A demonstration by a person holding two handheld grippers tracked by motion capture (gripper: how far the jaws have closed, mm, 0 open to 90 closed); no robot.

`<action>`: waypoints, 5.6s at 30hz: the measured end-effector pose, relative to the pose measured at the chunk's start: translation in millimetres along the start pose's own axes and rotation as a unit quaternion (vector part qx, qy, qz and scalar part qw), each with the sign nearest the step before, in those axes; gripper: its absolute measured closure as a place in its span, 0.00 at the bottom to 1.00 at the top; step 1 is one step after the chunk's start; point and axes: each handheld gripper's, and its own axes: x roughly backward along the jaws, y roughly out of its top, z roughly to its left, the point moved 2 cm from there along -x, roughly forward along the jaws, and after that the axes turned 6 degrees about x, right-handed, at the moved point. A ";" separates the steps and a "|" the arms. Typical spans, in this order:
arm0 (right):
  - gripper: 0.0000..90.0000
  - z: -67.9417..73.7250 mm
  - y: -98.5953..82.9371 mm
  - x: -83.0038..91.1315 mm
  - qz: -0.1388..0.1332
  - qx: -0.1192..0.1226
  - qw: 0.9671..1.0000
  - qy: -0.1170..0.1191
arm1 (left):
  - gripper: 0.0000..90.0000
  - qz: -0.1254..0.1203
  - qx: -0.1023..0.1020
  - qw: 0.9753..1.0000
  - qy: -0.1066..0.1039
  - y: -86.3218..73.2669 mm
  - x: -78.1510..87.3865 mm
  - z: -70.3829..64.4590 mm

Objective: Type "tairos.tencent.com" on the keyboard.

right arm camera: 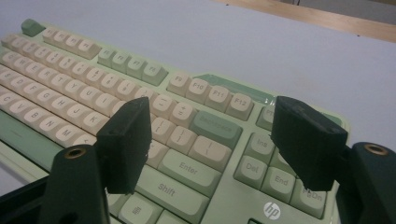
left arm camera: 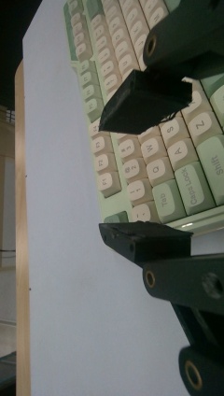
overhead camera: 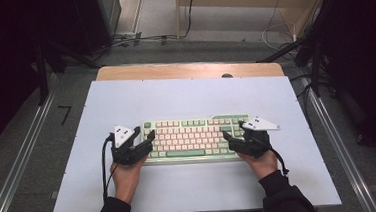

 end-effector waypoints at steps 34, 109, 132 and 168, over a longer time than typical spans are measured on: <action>0.98 23.9 10.8 -14.5 -0.004 -0.027 0.998 0.057 | 1.00 0.039 0.001 0.999 -0.016 2.3 -10.7 -12.8; 0.98 25.3 8.7 -14.8 -0.004 -0.022 0.998 0.055 | 1.00 0.113 -0.048 0.990 -0.068 -2.8 -63.5 -61.2; 0.98 24.9 6.6 -13.3 -0.003 -0.023 0.998 0.052 | 1.00 0.136 -0.051 0.987 -0.064 -4.2 -68.6 -63.3; 0.98 24.7 7.2 -12.7 -0.006 -0.026 0.998 0.054 | 1.00 0.107 -0.033 0.991 -0.075 6.2 -46.8 -54.2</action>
